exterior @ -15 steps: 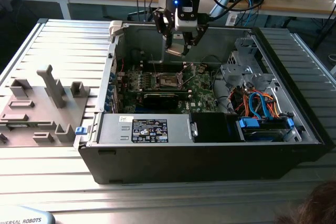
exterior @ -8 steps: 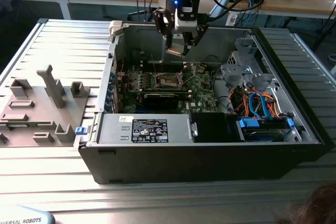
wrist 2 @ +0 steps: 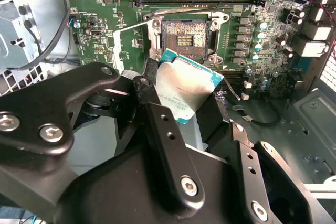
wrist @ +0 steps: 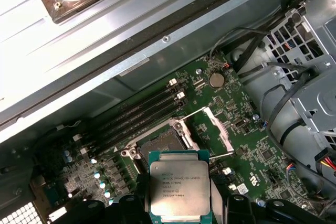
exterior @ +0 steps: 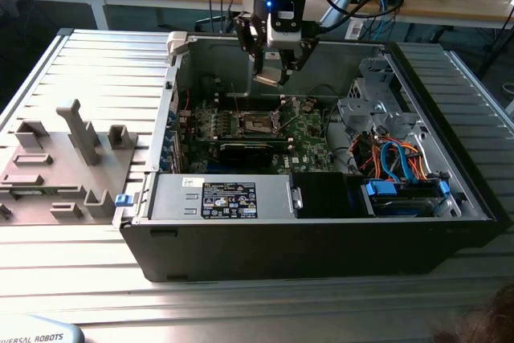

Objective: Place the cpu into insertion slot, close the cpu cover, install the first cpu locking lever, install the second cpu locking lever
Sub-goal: 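Place the cpu into insertion slot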

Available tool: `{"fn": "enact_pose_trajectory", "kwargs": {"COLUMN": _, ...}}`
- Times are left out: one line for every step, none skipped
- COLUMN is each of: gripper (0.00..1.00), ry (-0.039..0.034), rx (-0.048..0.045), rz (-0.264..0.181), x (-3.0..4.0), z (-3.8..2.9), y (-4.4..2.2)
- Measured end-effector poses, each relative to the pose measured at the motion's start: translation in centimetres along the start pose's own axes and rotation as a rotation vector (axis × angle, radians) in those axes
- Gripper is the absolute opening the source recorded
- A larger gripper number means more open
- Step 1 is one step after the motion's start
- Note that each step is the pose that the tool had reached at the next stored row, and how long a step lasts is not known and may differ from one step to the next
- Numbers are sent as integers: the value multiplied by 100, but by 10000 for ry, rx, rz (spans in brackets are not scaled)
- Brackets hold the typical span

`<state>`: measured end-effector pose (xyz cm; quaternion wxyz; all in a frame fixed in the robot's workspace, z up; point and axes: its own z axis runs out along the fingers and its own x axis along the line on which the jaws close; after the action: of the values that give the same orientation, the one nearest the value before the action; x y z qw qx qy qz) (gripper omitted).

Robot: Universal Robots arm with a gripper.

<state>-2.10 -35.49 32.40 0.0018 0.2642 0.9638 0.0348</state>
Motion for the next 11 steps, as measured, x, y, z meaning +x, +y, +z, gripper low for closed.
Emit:
{"fn": "enact_pose_trajectory", "kwargs": {"gripper": 54, "ry": 0, "rx": 0, "rz": 4, "x": 0, "z": 0, "y": 0}}
{"fn": "enact_pose_trajectory", "kwargs": {"gripper": 54, "ry": -2, "rx": -1, "rz": 31, "x": 0, "z": 3, "y": 0}}
{"fn": "enact_pose_trajectory", "kwargs": {"gripper": 54, "ry": -3, "rx": -1, "rz": 51, "x": 0, "z": 5, "y": 0}}
{"fn": "enact_pose_trajectory", "kwargs": {"gripper": 54, "ry": -4, "rx": -1, "rz": 63, "x": 0, "z": 6, "y": 0}}
{"fn": "enact_pose_trajectory", "kwargs": {"gripper": 54, "ry": -5, "rx": -1, "rz": 69, "x": 0, "z": 7, "y": 0}}
{"fn": "enact_pose_trajectory", "kwargs": {"gripper": 54, "ry": -4, "rx": -1, "rz": 73, "x": 0, "z": 7, "y": 0}}
{"fn": "enact_pose_trajectory", "kwargs": {"gripper": 54, "ry": -5, "rx": -1, "rz": 80, "x": 0, "z": 8, "y": -1}}
{"fn": "enact_pose_trajectory", "kwargs": {"gripper": 54, "ry": -5, "rx": -1, "rz": 87, "x": 0, "z": 9, "y": -1}}
{"fn": "enact_pose_trajectory", "kwargs": {"gripper": 54, "ry": -6, "rx": -2, "rz": 91, "x": 0, "z": 9, "y": -1}}
{"fn": "enact_pose_trajectory", "kwargs": {"gripper": 54, "ry": -6, "rx": -2, "rz": 97, "x": 0, "z": 10, "y": -1}}
{"fn": "enact_pose_trajectory", "kwargs": {"gripper": 54, "ry": -7, "rx": -2, "rz": 102, "x": 0, "z": 10, "y": -1}}
